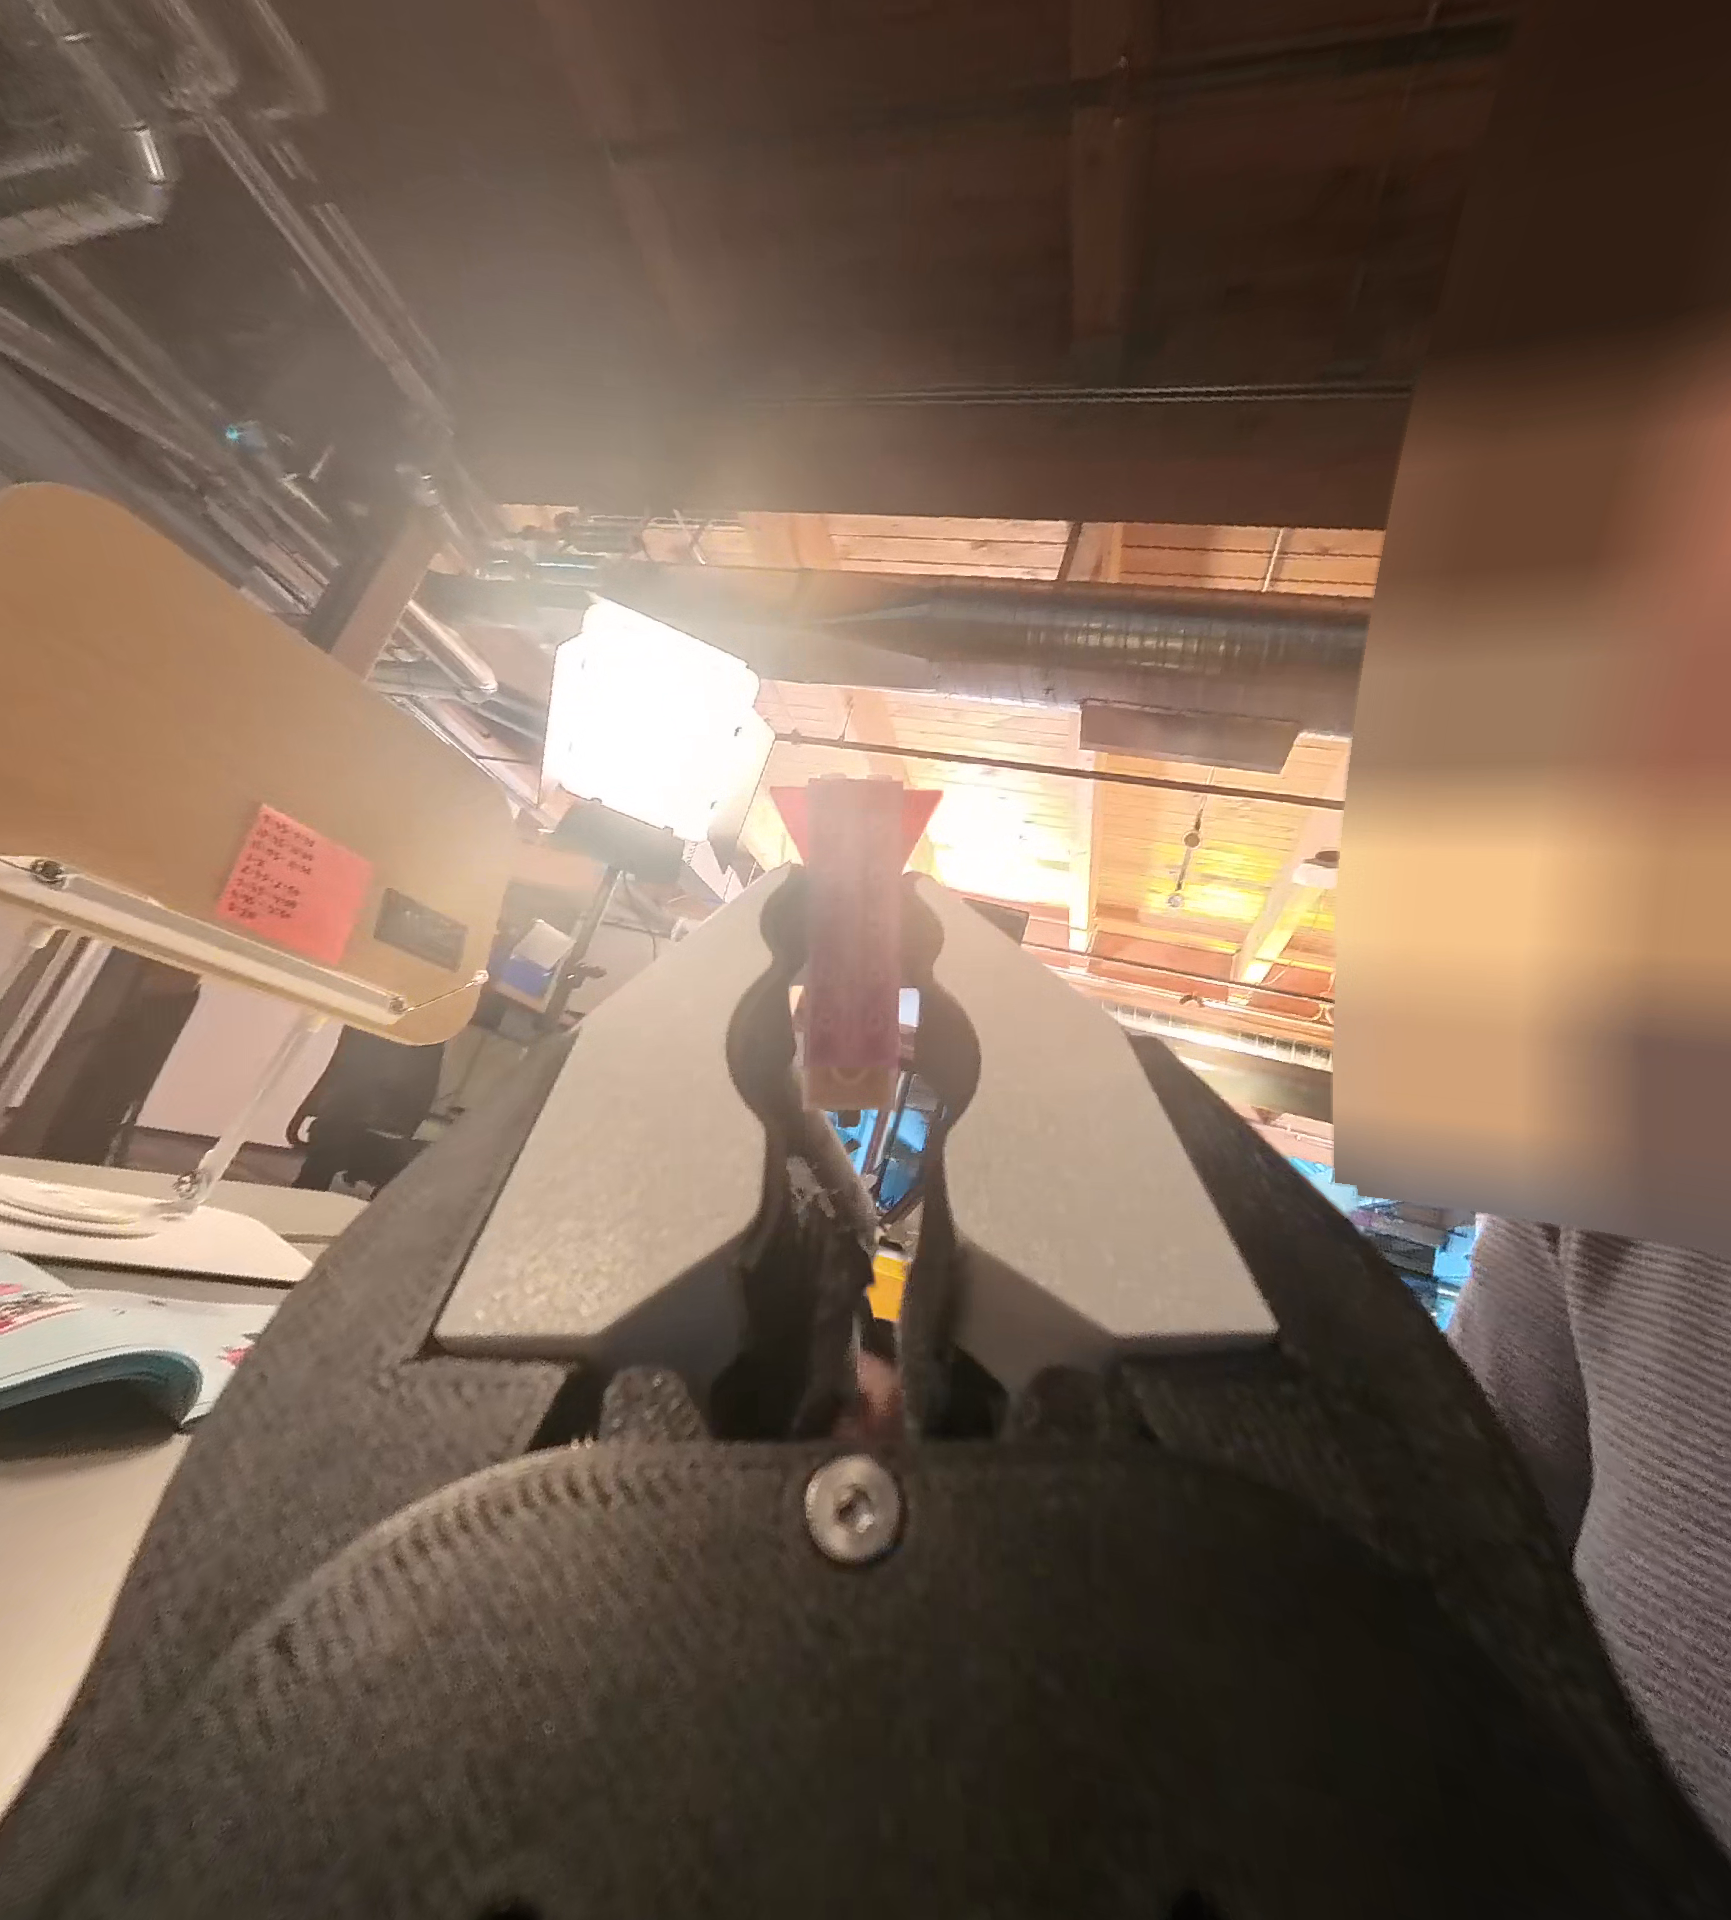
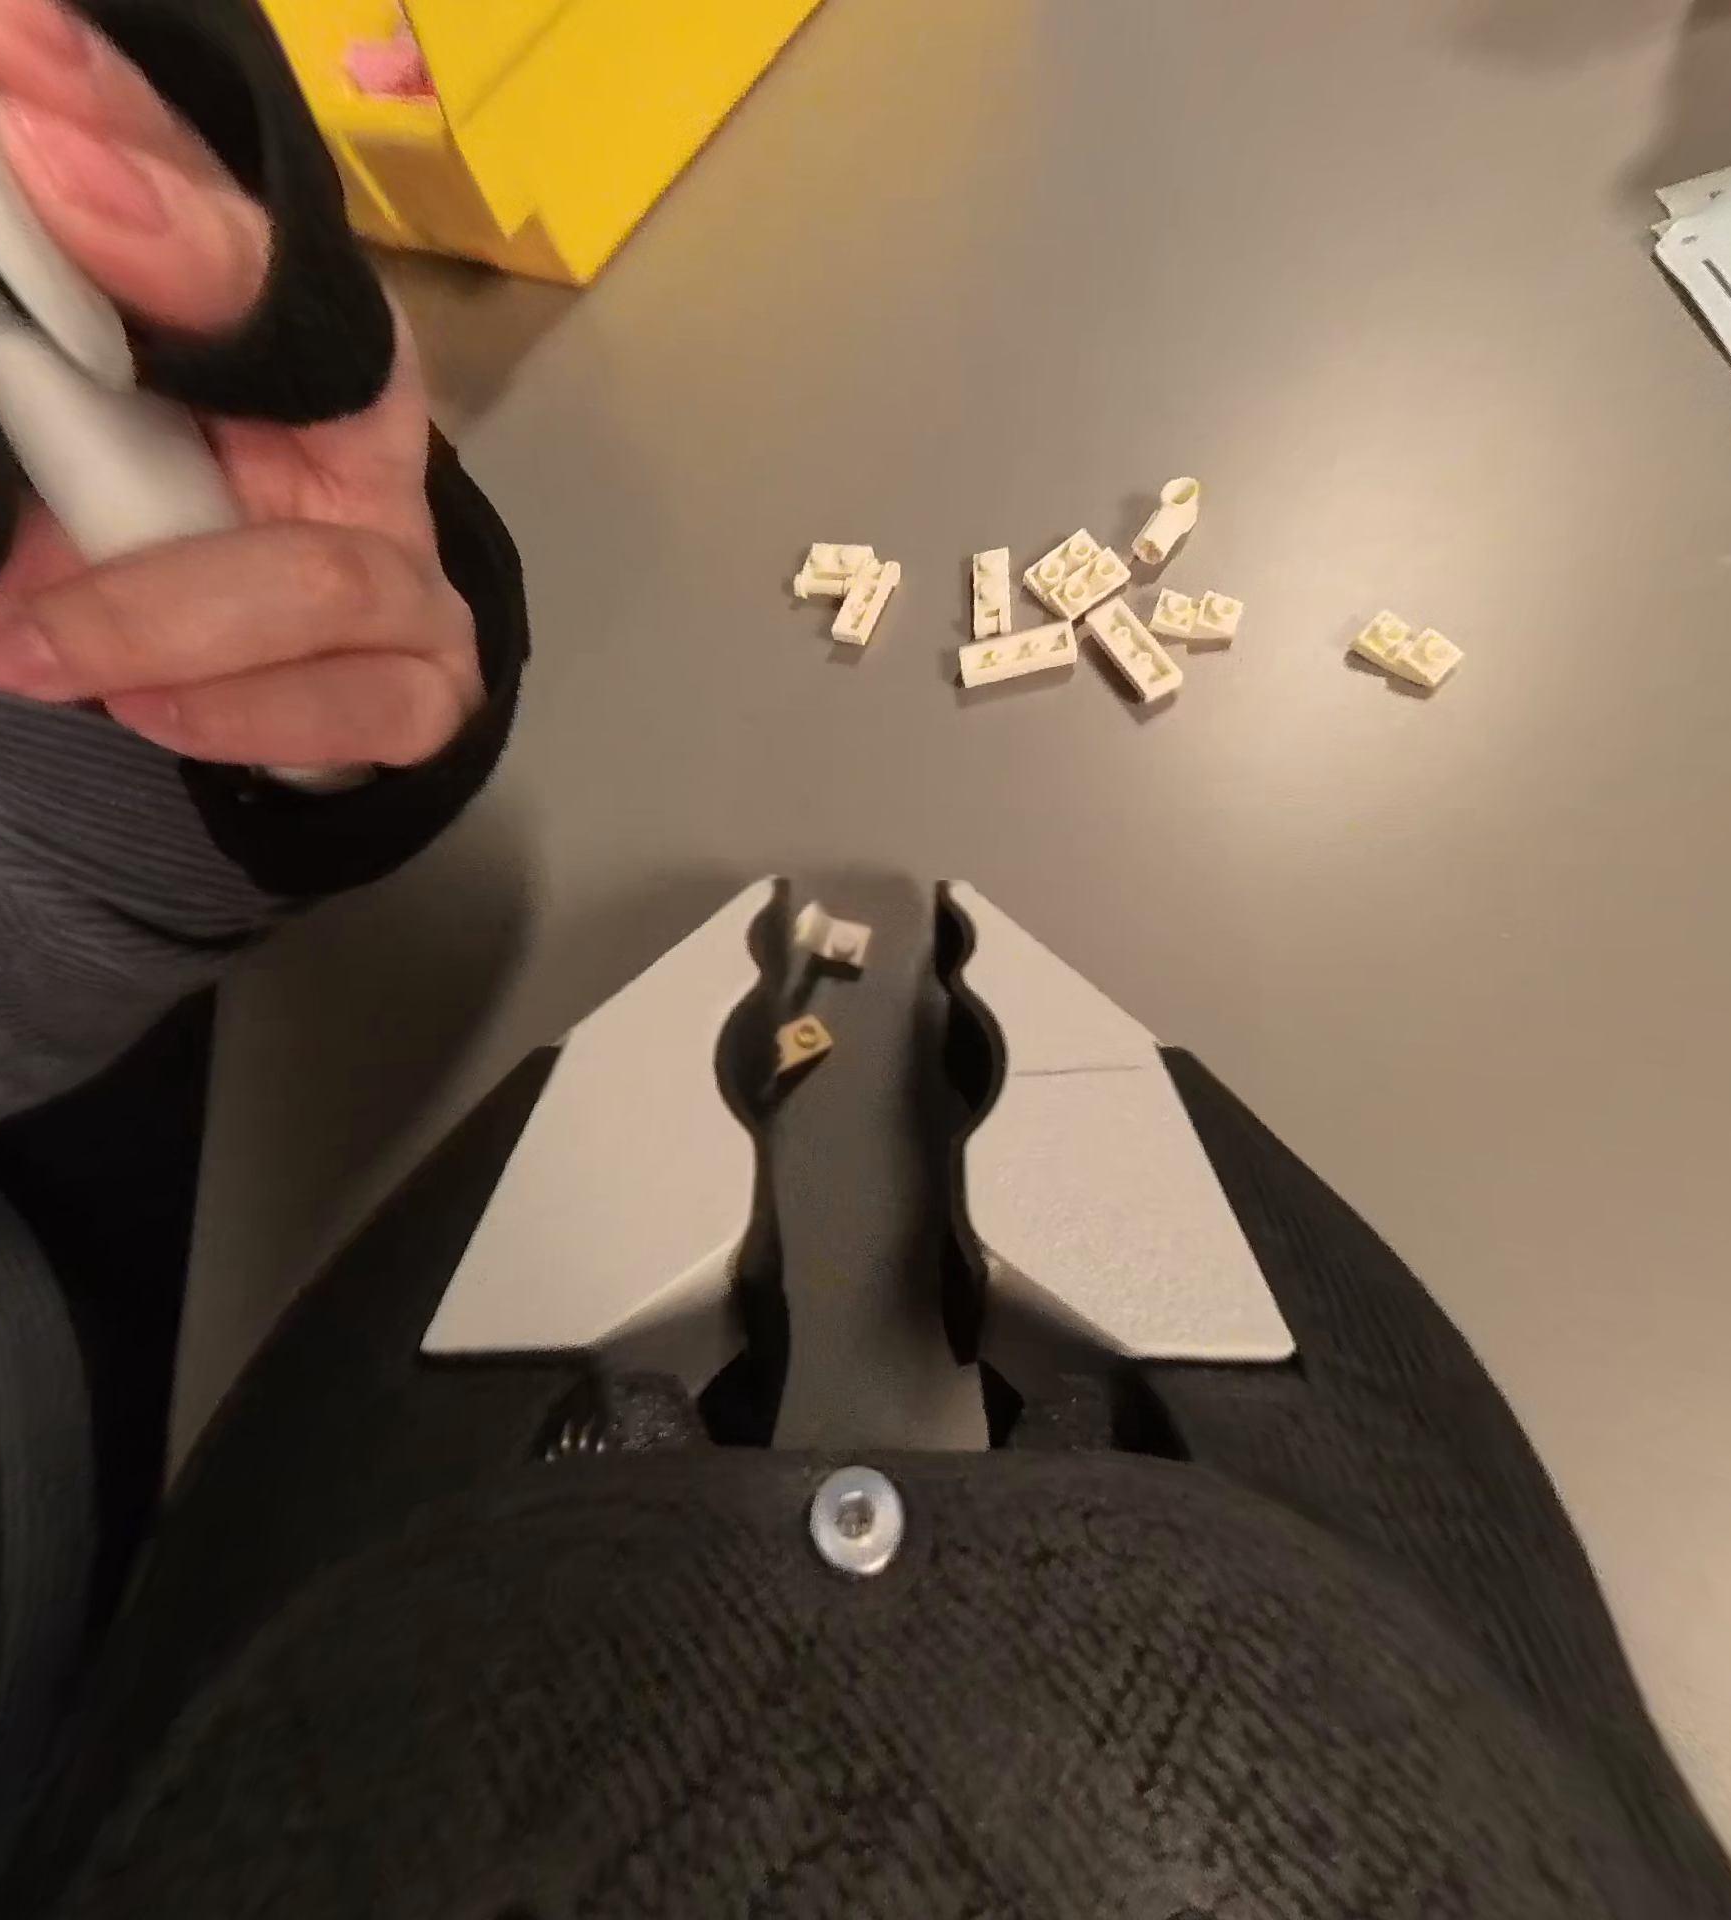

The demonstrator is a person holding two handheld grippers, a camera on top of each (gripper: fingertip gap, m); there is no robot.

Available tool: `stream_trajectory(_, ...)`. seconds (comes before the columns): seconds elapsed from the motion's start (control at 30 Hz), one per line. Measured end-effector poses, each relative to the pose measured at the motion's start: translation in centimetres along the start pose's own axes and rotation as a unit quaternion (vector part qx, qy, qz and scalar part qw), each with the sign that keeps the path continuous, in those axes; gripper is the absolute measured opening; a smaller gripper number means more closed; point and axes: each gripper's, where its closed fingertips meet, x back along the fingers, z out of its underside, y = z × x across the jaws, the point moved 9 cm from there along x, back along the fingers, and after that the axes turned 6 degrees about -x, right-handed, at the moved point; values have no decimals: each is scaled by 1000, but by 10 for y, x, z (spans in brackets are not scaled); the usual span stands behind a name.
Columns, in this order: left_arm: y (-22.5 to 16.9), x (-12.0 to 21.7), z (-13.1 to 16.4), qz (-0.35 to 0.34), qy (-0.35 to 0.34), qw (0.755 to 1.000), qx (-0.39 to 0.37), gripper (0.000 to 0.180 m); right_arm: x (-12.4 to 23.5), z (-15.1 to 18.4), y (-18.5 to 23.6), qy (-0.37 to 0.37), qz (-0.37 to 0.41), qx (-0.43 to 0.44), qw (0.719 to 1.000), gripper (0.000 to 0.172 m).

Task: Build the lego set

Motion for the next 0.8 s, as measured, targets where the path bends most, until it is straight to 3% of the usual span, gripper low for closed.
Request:
stream_trajectory(0.13,2,1,0,-5,-5,1000,5,15,21,-15,2,-91,-51,-38,994,52)
stream_trajectory(0.27,3,1,1,-23,7,1000,-3,15,40,-32,26,-198,-169,-7,966,60)
stream_trajectory(0.4,1,-4,7,-32,40,998,-27,15,33,-35,49,-201,-160,69,964,58)
stream_trajectory(0.47,-1,-5,8,-26,48,998,-33,15,32,-36,53,-214,-161,81,960,48)
stream_trajectory(0.8,-1,-7,12,-8,55,998,-10,16,39,-40,55,-265,-235,40,934,34)
